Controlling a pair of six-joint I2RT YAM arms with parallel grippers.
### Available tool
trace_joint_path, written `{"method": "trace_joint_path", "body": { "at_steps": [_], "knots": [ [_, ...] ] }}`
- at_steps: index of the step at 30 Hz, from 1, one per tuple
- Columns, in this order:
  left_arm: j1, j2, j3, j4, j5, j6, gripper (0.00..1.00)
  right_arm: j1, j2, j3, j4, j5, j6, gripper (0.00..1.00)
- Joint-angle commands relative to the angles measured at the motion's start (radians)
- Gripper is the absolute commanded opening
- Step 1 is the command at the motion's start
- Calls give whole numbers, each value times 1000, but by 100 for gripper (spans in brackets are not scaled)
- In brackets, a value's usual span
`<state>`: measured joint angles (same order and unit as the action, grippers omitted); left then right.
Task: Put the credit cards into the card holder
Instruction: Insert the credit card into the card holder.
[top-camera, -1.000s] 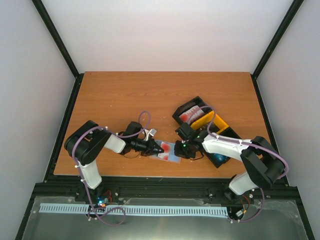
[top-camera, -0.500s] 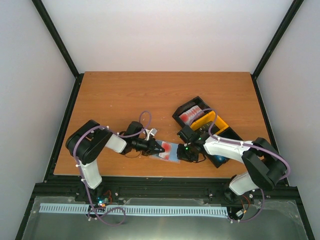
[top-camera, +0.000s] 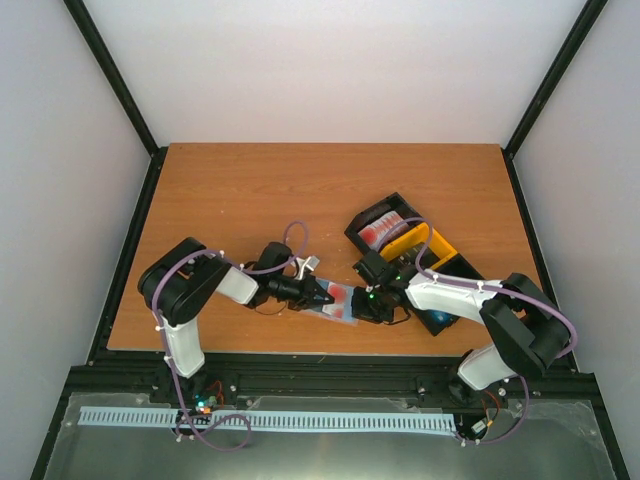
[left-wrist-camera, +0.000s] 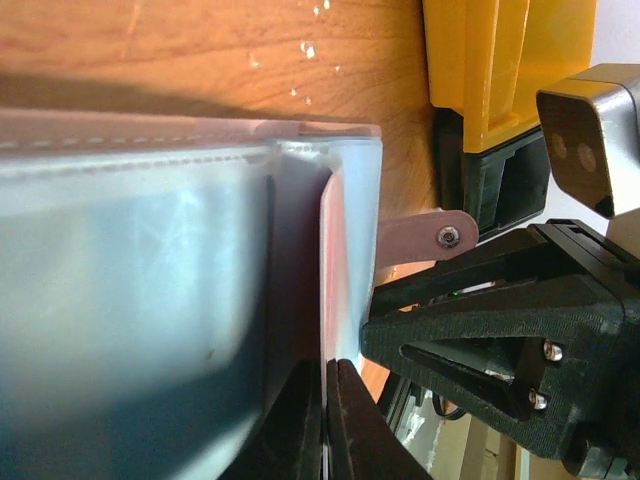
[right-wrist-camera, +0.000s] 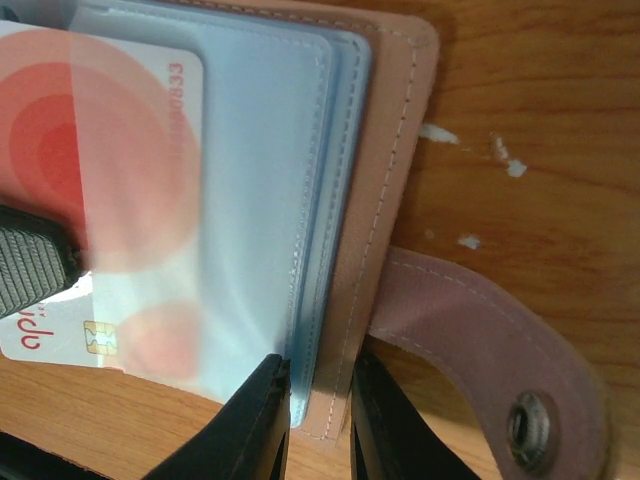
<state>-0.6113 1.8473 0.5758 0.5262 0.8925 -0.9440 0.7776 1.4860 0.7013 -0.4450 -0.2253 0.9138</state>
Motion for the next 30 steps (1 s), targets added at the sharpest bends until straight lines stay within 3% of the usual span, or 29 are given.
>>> {"method": "trace_joint_path", "body": {
  "at_steps": [1,5,13,18,23,30],
  "knots": [
    [-24,12,46,-65,-36,31,3,5,26,-29,25,6,5,19],
    [-36,-1,81,-178,-59,106,9,6,25,-34,29,5,5,19],
    [-56,-46,151,-416,-136,217,30,6,21,-48,38,7,10,19],
    [-58,-82,189,-558,-221,270,36,6,22,-48,42,9,10,19],
    [-58,-112,190,-605,-255,286,38,6,27,-42,43,9,10,19],
    [-57,-121,190,-588,-218,293,55,6,36,-37,45,9,8,19]
  ]
}}
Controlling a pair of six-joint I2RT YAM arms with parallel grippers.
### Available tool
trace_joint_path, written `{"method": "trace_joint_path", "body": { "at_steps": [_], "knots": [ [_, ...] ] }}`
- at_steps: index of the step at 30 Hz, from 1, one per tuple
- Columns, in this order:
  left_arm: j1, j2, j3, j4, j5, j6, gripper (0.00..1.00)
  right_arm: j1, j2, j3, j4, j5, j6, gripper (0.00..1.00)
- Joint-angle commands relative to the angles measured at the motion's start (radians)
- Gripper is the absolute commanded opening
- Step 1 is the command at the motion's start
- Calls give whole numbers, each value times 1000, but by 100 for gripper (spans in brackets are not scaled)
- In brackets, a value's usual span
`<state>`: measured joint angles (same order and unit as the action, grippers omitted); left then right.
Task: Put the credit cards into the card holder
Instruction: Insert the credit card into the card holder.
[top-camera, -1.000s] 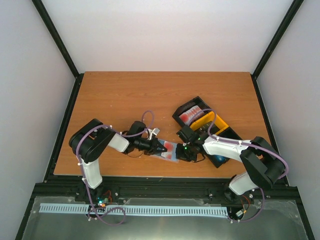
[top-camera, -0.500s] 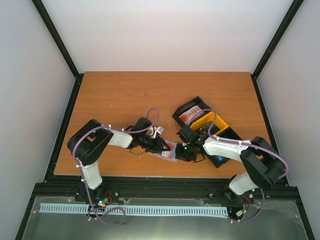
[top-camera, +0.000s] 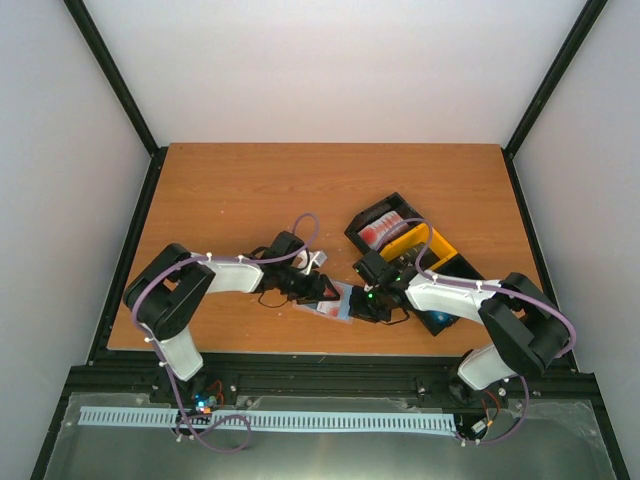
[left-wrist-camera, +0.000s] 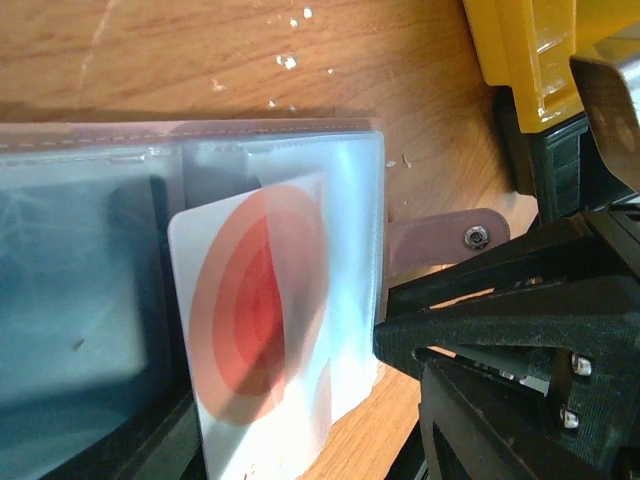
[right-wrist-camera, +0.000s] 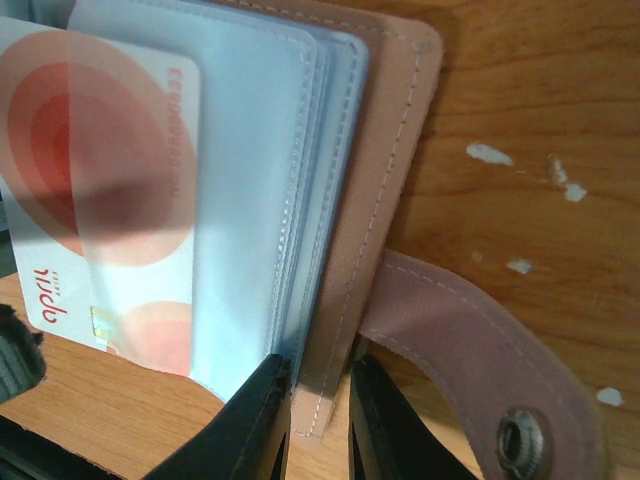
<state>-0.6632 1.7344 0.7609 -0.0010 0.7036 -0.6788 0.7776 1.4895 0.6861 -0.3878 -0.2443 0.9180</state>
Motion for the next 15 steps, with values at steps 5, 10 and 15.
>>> {"method": "trace_joint_path", "body": {
  "at_steps": [5,10,15],
  "knots": [
    [-6,-8,9,-47,-13,28,57,6,30,-22,-12,28,5,19],
    [-8,11,36,-47,-9,31,57,6,29,-24,-6,24,4,18],
    [-41,33,76,-69,-26,45,57,6,29,-34,13,17,3,18]
  ]
}}
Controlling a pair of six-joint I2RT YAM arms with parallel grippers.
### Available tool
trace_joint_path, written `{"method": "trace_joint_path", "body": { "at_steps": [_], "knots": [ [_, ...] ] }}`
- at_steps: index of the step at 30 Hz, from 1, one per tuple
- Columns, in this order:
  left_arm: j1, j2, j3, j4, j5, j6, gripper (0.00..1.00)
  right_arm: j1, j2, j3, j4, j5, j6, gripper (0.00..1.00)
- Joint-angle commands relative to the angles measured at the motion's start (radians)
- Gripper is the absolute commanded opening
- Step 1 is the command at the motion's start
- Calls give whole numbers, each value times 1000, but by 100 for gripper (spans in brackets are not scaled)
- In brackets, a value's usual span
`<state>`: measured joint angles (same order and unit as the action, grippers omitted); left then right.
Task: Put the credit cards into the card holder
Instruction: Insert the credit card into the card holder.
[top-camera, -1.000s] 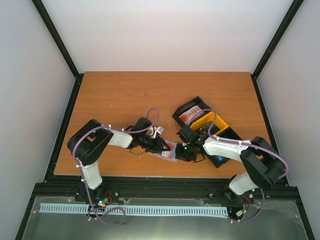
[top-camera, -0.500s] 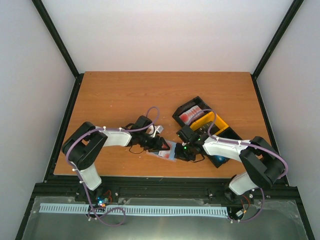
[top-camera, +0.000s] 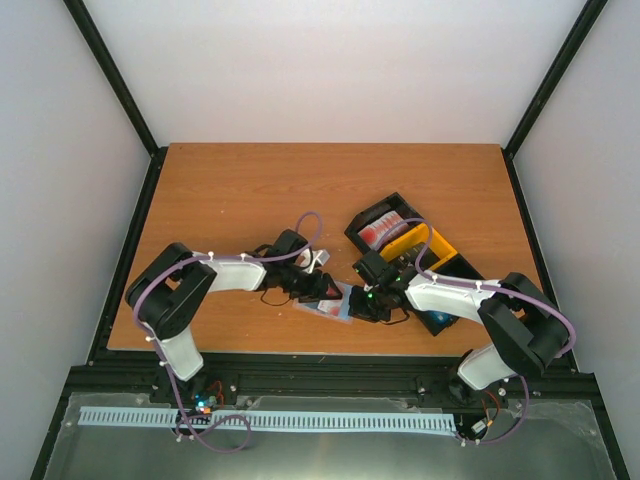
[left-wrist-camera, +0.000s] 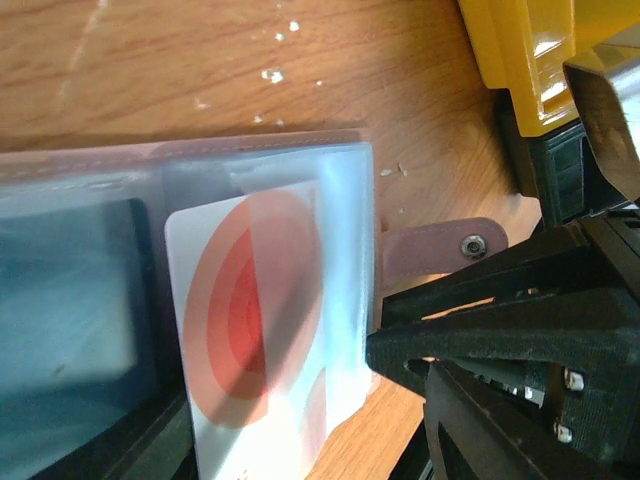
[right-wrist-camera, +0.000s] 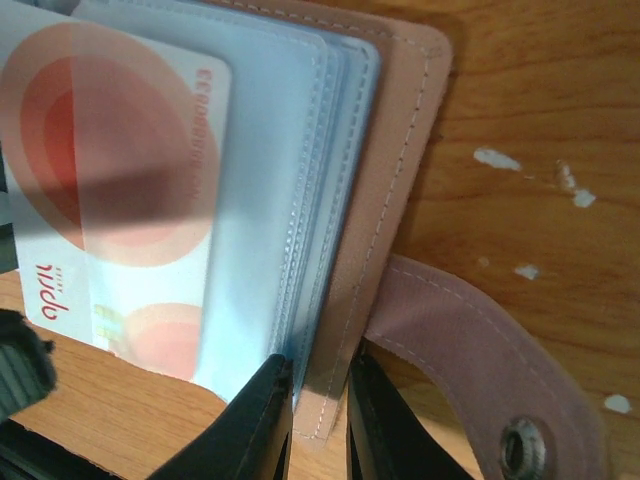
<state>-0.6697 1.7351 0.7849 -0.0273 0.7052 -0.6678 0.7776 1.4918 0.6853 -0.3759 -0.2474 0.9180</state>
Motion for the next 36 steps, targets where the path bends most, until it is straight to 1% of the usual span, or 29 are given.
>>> {"method": "trace_joint_path", "body": {
  "at_steps": [1,8,15,20,23,30,32,36],
  "knots": [
    [-45,41,59,-44,-28,35,57,5,27,-32,2,20,2,18],
    [-90,81,84,-18,-17,5,58,5,26,-36,6,24,2,19],
    [-91,76,96,-44,-40,2,61,6,18,-36,3,28,-1,19],
    [-91,58,119,-123,-94,16,71,5,11,-32,-2,35,-2,20],
    [-91,37,142,-202,-131,29,77,5,4,-35,-4,40,-2,20],
    [-91,15,189,-325,-197,40,85,5,3,-42,-4,43,2,20],
    [-91,3,201,-354,-222,48,92,5,1,-43,-4,44,3,20],
    [-91,-14,230,-408,-263,65,94,4,-3,-41,-7,46,0,20]
  ]
}}
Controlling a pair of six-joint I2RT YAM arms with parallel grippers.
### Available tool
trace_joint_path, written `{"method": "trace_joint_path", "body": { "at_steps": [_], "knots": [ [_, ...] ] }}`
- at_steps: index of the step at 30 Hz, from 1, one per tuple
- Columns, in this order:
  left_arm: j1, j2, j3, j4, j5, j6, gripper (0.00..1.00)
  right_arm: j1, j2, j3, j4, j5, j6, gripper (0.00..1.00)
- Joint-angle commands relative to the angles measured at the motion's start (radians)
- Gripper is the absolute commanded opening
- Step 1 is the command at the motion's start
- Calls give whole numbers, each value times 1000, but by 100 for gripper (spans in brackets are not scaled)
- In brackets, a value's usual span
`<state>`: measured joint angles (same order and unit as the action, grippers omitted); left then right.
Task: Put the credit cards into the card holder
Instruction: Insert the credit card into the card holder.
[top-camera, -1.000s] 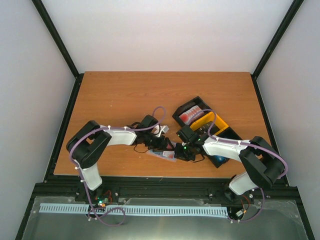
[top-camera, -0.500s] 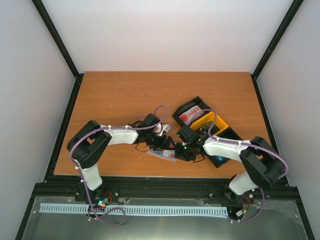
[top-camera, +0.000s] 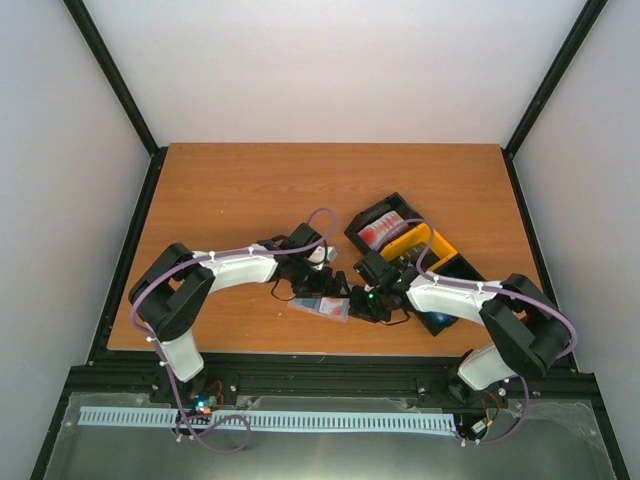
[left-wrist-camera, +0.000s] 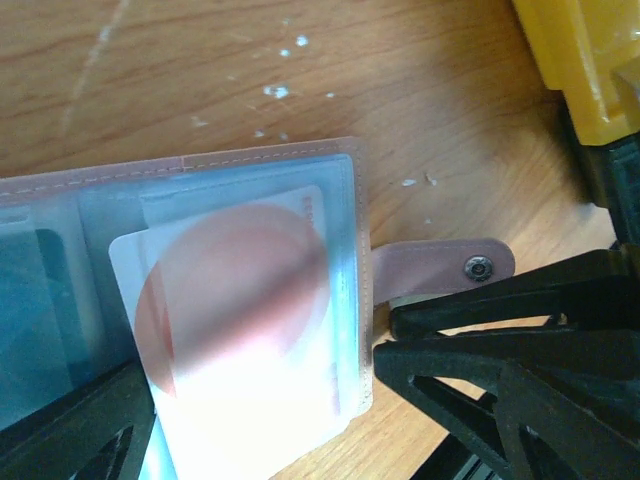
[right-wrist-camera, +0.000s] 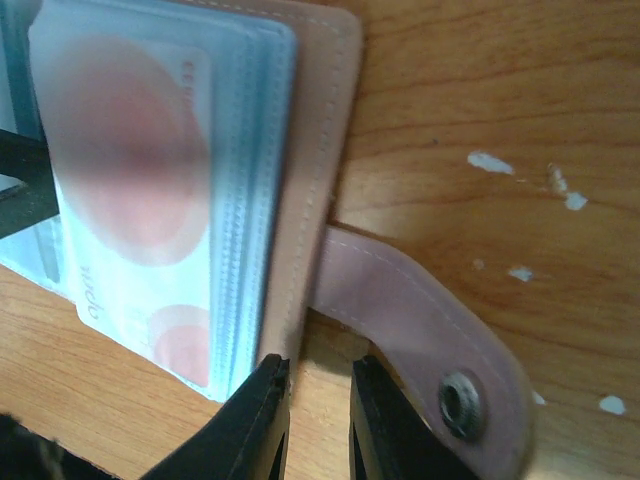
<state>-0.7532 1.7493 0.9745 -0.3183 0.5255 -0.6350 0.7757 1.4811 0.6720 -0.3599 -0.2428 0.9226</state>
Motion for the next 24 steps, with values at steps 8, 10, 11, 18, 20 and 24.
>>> {"method": "trace_joint_path", "body": {
  "at_steps": [8,10,11,18,20,24],
  "knots": [
    [-6,-82,92,-138,-75,40,96,7,-77,-10,-24,57,-16,24],
    [-3,-101,97,-144,-85,37,97,6,-95,8,-51,73,-26,24],
    [1,-109,99,-147,-89,37,98,7,-101,18,-62,78,-30,24],
    [47,-177,143,-239,-181,93,100,7,-171,50,-108,101,-33,27],
    [72,-208,149,-264,-211,109,100,7,-193,65,-129,111,-32,28],
    [128,-298,125,-286,-270,132,100,6,-219,100,-168,149,-35,28]
  ]
}}
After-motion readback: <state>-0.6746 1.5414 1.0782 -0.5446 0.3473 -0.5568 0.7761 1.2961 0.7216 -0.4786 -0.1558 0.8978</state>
